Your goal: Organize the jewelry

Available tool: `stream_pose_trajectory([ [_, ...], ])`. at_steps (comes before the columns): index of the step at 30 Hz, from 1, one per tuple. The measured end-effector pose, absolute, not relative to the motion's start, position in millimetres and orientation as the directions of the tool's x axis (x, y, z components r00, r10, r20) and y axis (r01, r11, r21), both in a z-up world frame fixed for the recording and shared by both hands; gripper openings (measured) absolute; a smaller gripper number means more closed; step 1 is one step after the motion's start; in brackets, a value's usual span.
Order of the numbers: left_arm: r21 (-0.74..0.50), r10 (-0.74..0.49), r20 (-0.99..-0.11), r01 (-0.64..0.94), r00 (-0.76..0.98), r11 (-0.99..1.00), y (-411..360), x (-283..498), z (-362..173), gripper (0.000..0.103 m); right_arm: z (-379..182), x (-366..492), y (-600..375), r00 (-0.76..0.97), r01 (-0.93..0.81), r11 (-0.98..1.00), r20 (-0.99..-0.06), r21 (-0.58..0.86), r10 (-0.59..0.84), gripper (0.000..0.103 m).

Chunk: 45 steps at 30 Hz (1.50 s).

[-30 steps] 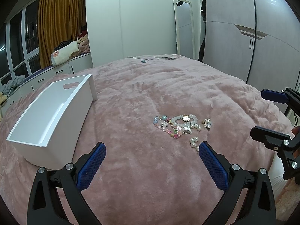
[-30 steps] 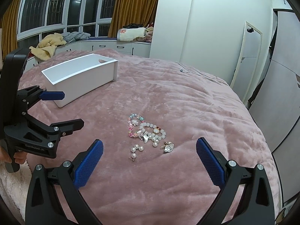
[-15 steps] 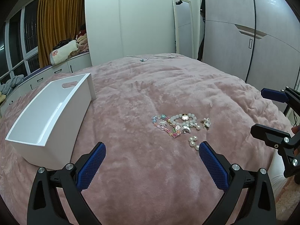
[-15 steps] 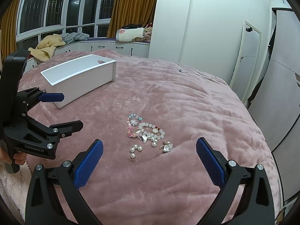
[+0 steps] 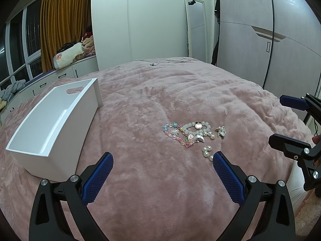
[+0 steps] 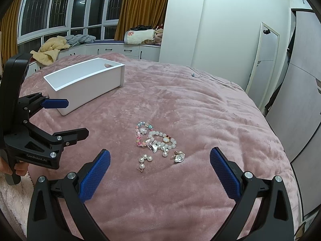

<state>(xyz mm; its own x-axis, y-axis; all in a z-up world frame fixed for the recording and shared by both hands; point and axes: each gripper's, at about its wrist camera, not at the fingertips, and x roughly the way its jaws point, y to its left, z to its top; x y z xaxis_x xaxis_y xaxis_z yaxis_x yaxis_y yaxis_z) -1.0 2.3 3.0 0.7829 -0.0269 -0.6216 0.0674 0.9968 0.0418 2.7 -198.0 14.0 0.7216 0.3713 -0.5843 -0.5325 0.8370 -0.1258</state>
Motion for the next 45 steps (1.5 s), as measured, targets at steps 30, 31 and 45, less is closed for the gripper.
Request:
stream_pose_trajectory([
  [30,0.045,-0.03,-0.624,0.074,0.781,0.996,1,-1,1,0.101,14,1,-197,0.722,-0.541,0.83,-0.581,-0.135,0.375,0.098],
  [31,0.048,-0.03,-0.626,0.077,0.779,0.996,-1,0,-1,0.101,14,1,-197,0.722,-0.541,0.83,-0.581,-0.136,0.376,0.098],
  [45,0.041,-0.062,-0.649,0.116,0.758,0.992,-4,28,-7,0.101,7,35,-204,0.74,-0.475,0.869,-0.598,-0.139,0.308,0.098],
])
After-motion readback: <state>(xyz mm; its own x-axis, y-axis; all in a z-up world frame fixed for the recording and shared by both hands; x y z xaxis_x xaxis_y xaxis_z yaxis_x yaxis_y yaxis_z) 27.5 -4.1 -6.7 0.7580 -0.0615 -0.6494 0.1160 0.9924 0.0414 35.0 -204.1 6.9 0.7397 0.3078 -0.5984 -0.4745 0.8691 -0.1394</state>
